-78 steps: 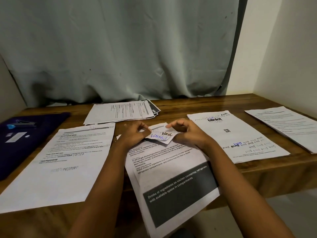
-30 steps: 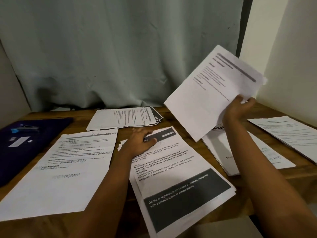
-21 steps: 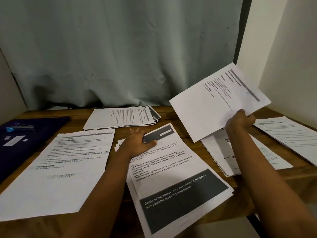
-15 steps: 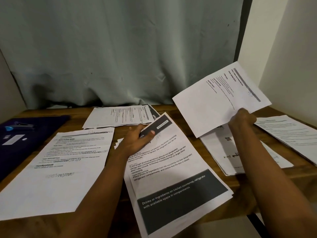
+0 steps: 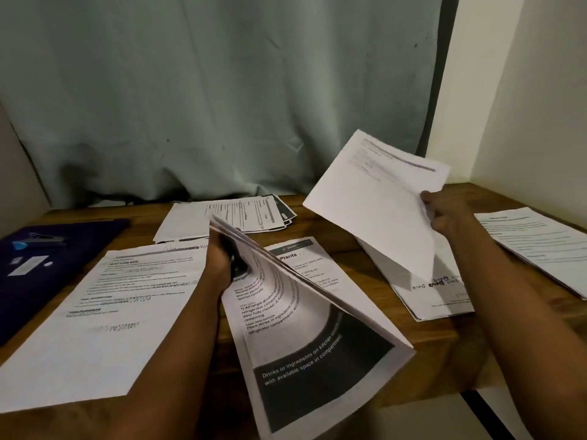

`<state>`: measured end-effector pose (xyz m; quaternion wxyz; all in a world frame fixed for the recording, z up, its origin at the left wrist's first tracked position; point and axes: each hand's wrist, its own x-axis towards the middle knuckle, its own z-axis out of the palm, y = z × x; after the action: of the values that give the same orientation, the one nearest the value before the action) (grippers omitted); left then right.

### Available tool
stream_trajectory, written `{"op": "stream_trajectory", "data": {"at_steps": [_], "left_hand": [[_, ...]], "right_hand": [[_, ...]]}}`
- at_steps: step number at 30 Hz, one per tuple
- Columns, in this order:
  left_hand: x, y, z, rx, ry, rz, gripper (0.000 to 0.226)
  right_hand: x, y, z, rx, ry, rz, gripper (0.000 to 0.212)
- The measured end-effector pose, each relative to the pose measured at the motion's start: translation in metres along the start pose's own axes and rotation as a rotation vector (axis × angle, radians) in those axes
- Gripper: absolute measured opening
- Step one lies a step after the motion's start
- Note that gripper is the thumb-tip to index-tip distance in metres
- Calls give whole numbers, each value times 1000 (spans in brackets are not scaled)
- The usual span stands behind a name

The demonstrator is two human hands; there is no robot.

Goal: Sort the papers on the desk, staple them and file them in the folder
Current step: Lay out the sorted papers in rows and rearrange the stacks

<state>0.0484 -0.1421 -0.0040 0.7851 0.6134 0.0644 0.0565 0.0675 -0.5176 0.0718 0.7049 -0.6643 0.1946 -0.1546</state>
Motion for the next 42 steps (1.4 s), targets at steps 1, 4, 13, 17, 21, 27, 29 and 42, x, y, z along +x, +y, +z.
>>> {"op": "stream_trajectory", "data": {"at_steps": [1, 4, 13, 17, 21, 27, 29, 42], "left_hand": [[-1, 2, -2, 12, 13, -15, 61], [4, 3, -1, 40, -15, 22, 39], [-4, 6, 4, -61, -6, 25, 55], [1, 2, 0, 13, 26, 71, 62], [0, 2, 1, 212, 19, 184, 73], [1, -5, 4, 386, 60, 248, 58], [1, -8, 4, 467, 51, 301, 51], [-10, 9, 18, 814, 365, 572, 24]], "right_hand": [[-4, 1, 4, -36, -13, 2, 12], [-7, 6, 11, -113, -99, -91, 28], [-55, 22, 61, -555, -314, -370, 17], [-67, 34, 80, -556, -481, -282, 12], [-77, 47, 94, -435, -559, -147, 23], [-91, 48, 86, -465, -647, 59, 75], [-103, 42, 84, -615, -592, 7, 80], [-138, 54, 94, -1063, -462, -176, 57]]}}
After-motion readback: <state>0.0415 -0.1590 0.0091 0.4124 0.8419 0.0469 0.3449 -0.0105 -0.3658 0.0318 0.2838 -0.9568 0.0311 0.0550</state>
